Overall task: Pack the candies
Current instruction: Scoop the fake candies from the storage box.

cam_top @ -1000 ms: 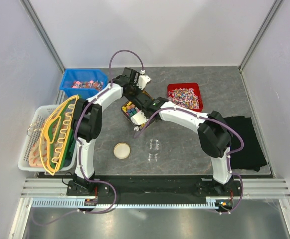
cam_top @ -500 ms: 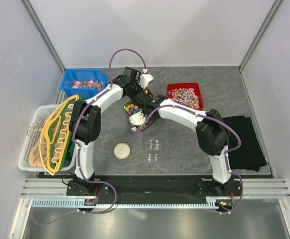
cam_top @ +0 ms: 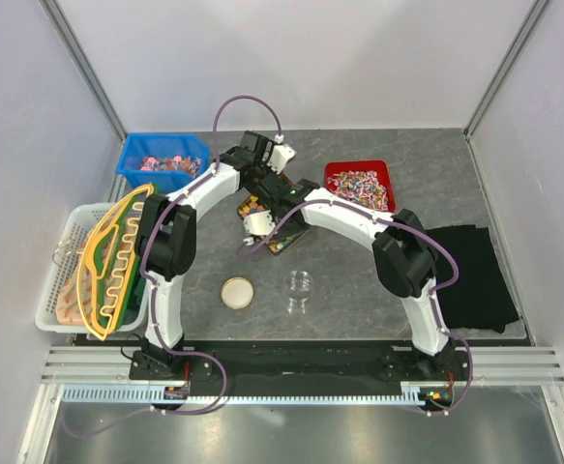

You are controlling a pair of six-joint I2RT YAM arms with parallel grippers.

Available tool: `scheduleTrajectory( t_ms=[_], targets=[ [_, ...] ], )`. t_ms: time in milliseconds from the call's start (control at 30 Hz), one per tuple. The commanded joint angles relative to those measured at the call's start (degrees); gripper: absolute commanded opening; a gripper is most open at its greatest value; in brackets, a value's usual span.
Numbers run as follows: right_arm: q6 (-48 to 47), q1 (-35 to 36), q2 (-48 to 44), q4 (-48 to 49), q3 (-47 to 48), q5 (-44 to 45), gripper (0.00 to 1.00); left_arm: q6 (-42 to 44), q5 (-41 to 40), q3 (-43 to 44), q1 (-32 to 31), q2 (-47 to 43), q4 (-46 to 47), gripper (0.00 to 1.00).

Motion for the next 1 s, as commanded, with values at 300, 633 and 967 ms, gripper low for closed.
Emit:
scheduleTrajectory(
  t_ms=[300,633,967],
  targets=[
    [14.24,0.07,3.13,8.78,1.49,-5.33,0.0,-8.63,0.52,0.65,-0.43,-3.2,-2.38,0.02],
    [19.96,-0.02,0.76,14.41,-2.19,-8.05,0.0,-9.69,1.49,0.74,-0.25,-2.59,-3.35,0.02],
    [22.95,-1.87,-6.01,16.7,-6.86,-11.3,0.0,-9.16,4.56,0.74,2.12,-1.36,-3.44,0.02]
  ],
)
